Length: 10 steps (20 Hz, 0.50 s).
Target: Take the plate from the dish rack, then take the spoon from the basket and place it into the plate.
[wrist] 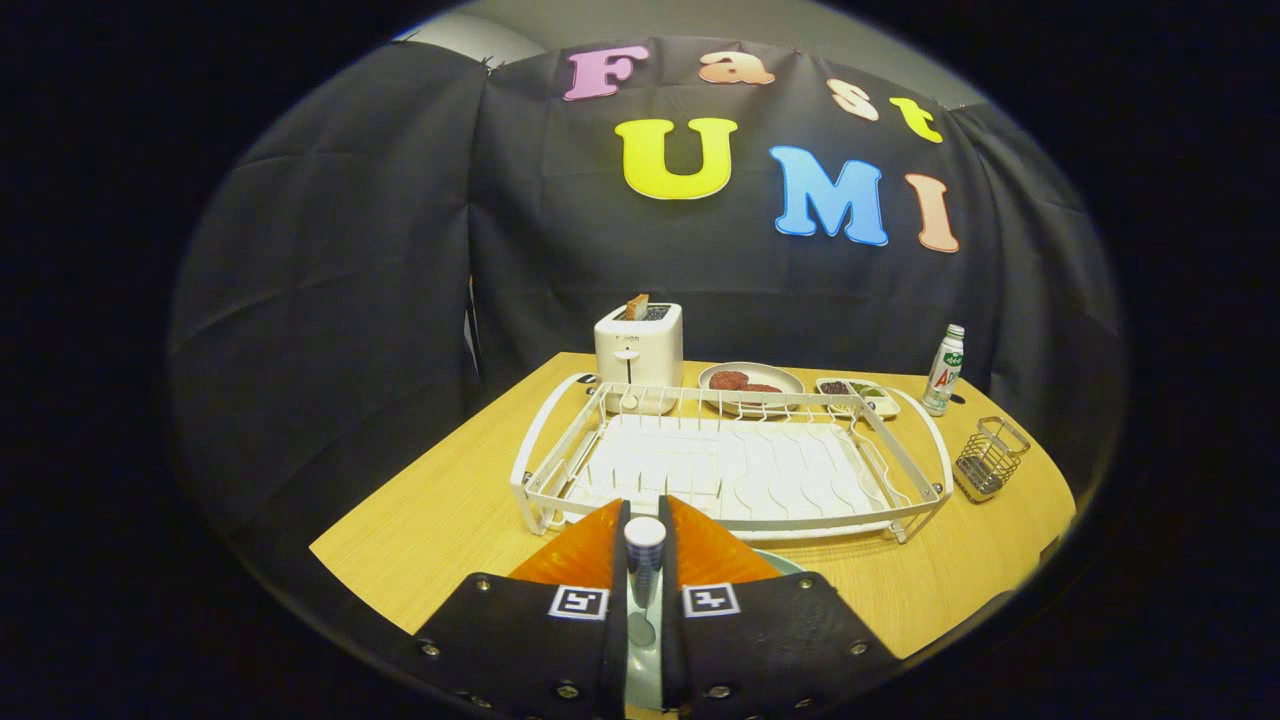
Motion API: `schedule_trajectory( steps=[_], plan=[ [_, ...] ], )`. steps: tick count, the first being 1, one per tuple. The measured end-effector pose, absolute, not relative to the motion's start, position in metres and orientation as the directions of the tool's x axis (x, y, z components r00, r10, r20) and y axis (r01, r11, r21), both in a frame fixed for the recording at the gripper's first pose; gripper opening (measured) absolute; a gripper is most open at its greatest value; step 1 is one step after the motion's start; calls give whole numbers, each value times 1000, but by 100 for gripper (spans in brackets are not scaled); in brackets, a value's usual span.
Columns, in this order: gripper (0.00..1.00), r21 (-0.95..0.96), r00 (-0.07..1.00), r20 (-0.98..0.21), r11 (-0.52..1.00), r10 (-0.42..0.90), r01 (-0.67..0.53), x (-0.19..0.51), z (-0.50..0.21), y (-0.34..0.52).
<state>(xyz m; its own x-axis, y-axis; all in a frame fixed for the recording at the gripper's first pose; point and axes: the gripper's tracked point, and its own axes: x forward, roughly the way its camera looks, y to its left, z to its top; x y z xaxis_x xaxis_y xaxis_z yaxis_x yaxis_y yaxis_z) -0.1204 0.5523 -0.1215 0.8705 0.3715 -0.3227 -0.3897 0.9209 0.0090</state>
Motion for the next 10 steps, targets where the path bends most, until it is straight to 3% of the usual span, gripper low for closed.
schedule_trajectory(
  steps=[10],
  plan=[
    [22,-77,900,-366,957,235,-281,-115,-138,518]
  ],
)
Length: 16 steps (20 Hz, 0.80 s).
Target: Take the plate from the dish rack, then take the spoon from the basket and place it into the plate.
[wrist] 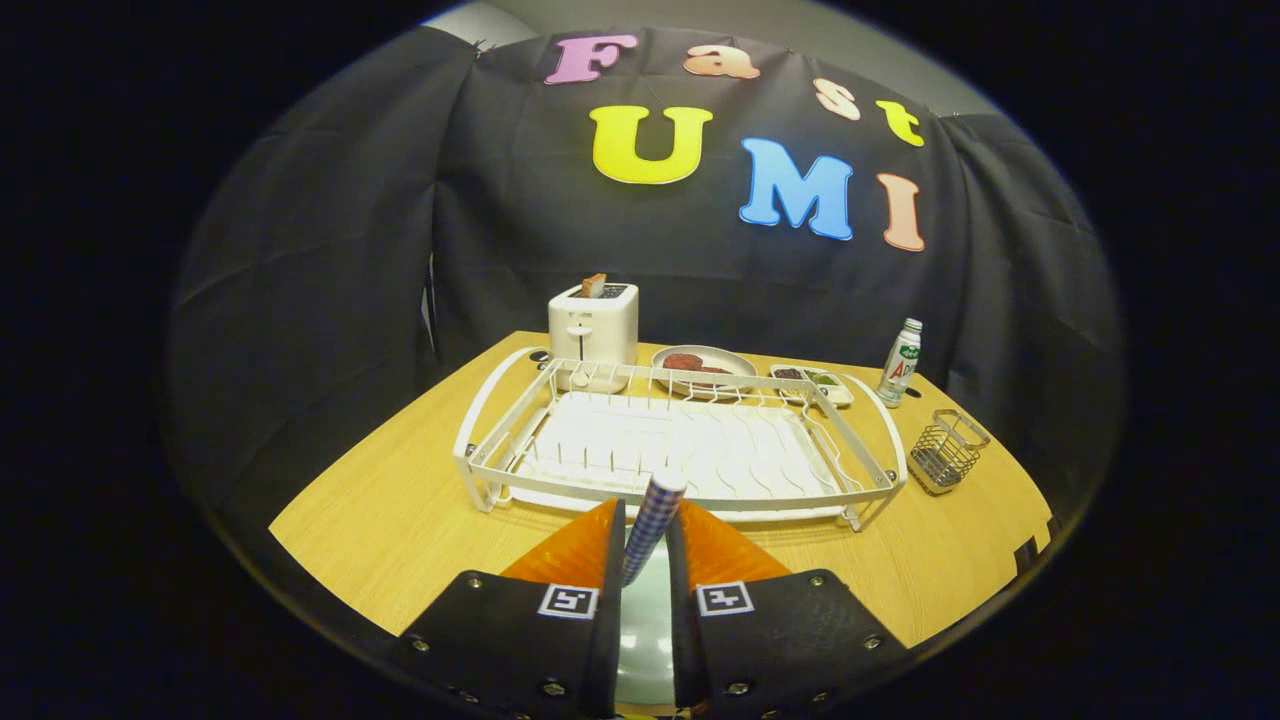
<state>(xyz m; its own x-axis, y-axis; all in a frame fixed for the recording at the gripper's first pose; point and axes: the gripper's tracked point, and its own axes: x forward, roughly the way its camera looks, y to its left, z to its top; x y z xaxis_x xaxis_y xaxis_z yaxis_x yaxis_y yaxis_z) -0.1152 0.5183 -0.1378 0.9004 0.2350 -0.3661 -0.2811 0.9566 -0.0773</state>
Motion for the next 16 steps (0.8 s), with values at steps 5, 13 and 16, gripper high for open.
schedule_trajectory(
  steps=[5,13,16],
  plan=[
    [22,-103,913,-369,968,175,-227,-112,-137,501],
    [49,-110,916,-392,984,87,-141,-107,-141,479],
    [52,-125,920,-388,985,62,-119,-103,-138,472]
  ],
)
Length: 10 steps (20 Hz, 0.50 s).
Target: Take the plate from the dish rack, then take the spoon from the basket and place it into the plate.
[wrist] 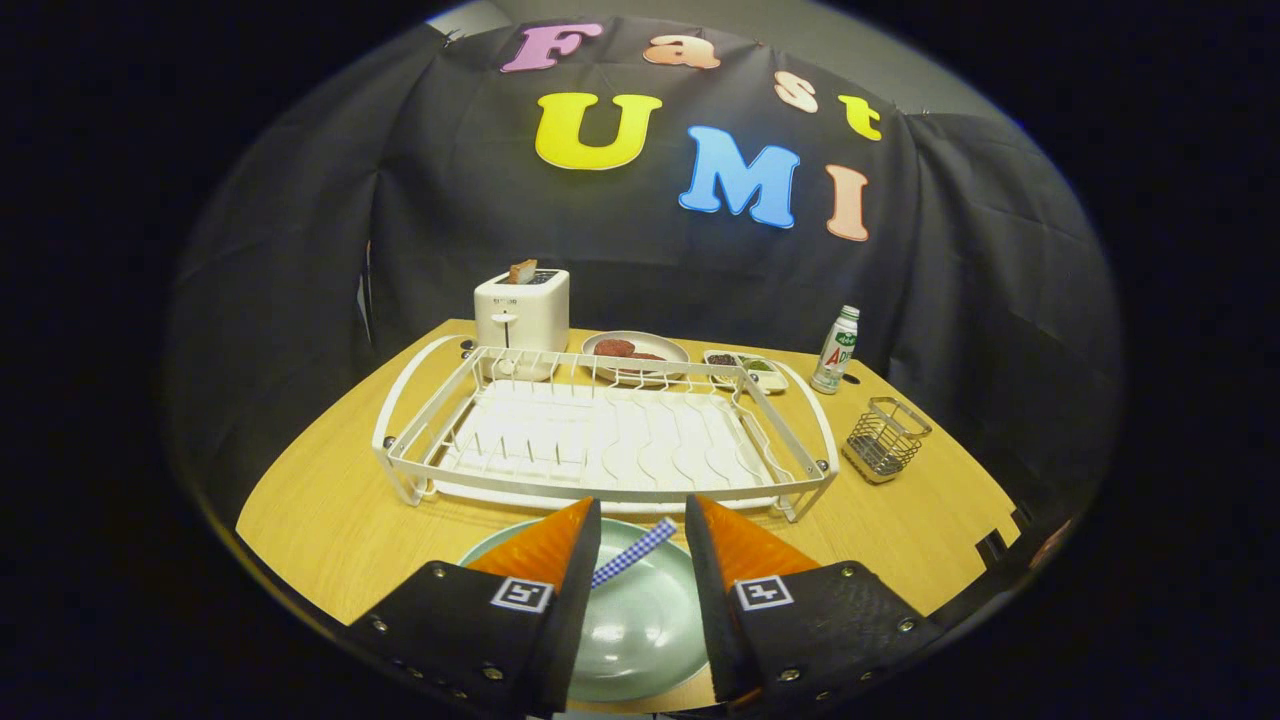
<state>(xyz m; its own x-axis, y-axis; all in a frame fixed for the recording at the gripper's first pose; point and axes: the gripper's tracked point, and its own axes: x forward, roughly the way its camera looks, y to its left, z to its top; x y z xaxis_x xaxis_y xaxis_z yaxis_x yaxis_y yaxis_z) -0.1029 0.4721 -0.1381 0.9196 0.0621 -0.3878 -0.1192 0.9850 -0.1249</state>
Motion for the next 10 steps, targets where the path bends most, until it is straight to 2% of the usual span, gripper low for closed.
schedule_trajectory(
  steps=[1,5,10],
  plan=[
    [54,-116,919,-389,986,64,-118,-102,-137,473],
    [54,-119,920,-384,983,82,-138,-97,-128,478],
    [54,-140,959,-248,975,136,-174,-79,-60,483]
  ],
)
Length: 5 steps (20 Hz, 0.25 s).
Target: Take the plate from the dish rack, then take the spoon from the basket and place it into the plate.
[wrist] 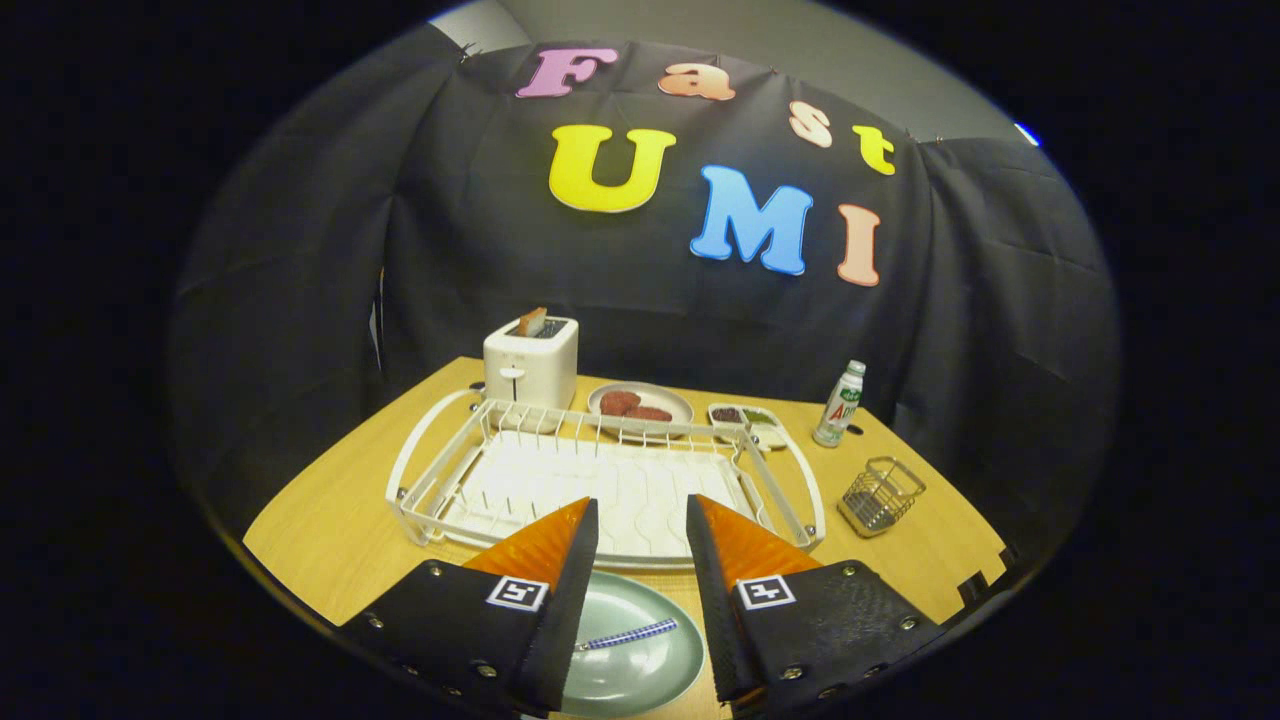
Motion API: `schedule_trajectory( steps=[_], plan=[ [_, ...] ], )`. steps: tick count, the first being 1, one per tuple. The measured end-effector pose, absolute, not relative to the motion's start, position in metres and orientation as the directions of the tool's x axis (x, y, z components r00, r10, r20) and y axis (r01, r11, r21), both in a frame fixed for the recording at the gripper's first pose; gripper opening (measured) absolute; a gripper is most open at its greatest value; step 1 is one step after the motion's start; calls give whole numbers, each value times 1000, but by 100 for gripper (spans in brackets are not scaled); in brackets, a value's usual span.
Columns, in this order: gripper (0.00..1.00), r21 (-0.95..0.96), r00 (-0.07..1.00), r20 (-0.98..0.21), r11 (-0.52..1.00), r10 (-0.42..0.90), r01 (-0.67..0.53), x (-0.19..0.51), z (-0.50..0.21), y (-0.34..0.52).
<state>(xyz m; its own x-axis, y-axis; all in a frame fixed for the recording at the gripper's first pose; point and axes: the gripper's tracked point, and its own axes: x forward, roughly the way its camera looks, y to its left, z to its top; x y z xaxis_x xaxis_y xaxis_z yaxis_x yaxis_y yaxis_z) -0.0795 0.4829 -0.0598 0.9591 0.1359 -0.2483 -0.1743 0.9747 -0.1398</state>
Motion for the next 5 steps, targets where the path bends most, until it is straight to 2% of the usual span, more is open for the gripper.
schedule_trajectory(
  steps=[5],
  plan=[
    [54,-122,982,-104,978,158,-170,-59,26,478]
  ],
)
